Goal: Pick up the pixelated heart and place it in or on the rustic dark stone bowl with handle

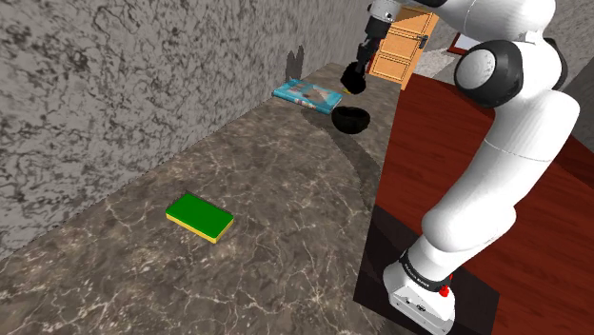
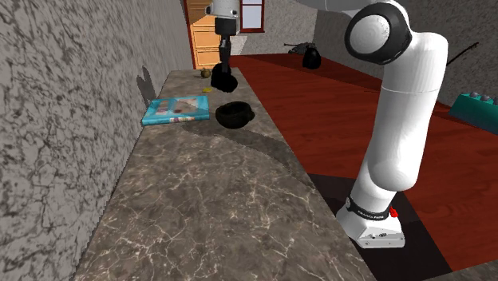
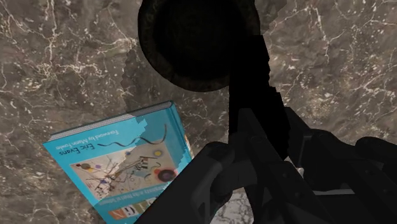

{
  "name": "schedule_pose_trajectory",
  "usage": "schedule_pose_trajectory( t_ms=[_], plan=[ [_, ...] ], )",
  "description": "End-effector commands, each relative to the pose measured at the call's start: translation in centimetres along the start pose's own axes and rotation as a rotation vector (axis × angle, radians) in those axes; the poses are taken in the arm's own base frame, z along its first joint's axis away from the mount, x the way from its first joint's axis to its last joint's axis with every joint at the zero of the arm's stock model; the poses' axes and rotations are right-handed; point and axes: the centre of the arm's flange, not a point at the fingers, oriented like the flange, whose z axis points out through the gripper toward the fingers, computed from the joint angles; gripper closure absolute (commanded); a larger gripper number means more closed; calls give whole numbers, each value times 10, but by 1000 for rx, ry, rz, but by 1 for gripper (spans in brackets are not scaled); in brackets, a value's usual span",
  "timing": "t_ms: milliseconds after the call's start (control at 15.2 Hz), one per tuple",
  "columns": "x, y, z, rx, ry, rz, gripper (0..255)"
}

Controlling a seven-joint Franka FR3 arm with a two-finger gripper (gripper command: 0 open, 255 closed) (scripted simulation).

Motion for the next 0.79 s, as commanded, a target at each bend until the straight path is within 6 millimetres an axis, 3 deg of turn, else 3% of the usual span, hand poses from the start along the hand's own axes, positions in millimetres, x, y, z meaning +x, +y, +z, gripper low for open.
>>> schedule_pose_trajectory(
  t_ms=[0,726],
  plan=[
    [-8,16,4,0,0,-2,255],
    [-12,19,62,0,0,-2,255]
  ],
)
